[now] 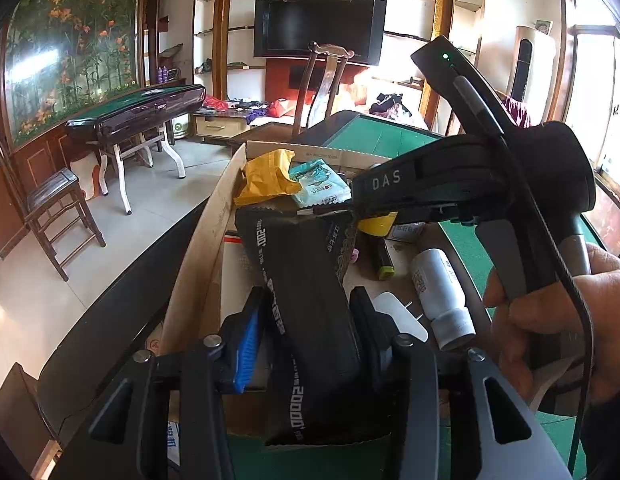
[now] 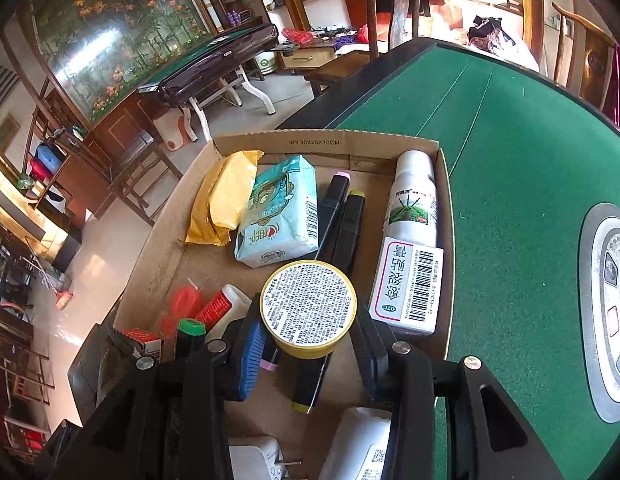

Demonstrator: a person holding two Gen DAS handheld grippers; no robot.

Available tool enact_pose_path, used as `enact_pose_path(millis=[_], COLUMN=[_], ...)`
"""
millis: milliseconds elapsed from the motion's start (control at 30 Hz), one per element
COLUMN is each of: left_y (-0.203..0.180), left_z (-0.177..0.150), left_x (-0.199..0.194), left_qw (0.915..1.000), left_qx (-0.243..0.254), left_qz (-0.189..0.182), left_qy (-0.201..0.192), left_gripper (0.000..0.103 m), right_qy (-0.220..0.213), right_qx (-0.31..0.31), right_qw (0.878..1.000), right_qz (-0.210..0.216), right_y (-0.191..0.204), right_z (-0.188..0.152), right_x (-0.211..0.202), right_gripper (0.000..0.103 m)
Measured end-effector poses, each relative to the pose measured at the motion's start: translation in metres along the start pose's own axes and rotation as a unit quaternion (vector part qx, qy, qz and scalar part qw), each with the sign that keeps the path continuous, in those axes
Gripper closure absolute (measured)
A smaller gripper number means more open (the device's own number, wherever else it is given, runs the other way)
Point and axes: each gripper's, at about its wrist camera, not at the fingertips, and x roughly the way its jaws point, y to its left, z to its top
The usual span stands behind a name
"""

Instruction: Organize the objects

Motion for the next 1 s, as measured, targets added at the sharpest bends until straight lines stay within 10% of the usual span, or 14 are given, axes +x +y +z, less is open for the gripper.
enact_pose_path(millis=[467, 700, 1000], left_y=[-0.008, -0.012, -0.005], left_z=[-0.001, -0.001, -0.013], left_x=[-0.008, -0.022, -0.045], left_qw=[0.9997, 0.9982, 0.9973], left_qx=[0.010, 0.021, 0.017], left_qz=[0.013, 0.040, 0.037], left_qy=[-0.016, -0.039, -0.061], left_gripper=[0.023, 0.008, 0.005], right_qy=[-0.023, -0.112, -0.206], right_qx=[-0.007, -0.014, 0.035], right_qw=[1.000, 0.993, 0.977], right_qz=[0.013, -0.025, -0.034], right_y=[0.009, 0.009, -0.008], right_z=[0.005, -0.022, -0.083], right_x=[-0.022, -0.075, -0.131], right_gripper=[0.037, 0.008, 0.000])
